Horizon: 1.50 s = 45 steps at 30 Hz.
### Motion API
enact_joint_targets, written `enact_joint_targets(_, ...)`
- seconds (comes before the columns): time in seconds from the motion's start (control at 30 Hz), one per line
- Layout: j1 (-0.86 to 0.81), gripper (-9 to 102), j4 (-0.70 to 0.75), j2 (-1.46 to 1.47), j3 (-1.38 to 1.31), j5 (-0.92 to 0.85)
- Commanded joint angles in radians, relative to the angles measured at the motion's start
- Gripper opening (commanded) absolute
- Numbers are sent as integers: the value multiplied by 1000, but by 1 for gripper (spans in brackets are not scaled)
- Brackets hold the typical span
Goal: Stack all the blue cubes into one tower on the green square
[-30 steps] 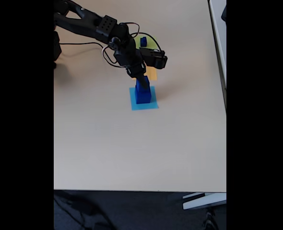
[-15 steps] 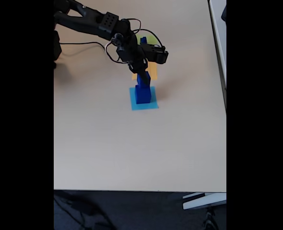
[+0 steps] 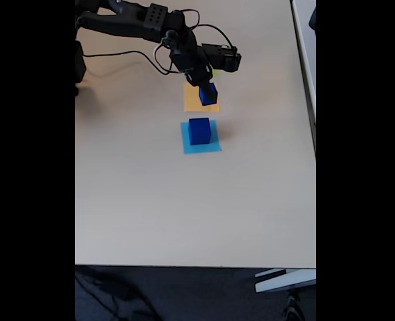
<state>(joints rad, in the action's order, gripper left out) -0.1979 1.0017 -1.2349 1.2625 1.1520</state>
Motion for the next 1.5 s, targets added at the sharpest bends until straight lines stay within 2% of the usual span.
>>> enact_joint_targets(0.0,26,13,-17,-63,2,48)
enact_joint_targets(0.4,83,13,-175,-2,138,129)
enact_joint_targets(0.9,123,12,-256,54,213,221)
enact_joint_targets(1.47,101,14,-278,55,252,212)
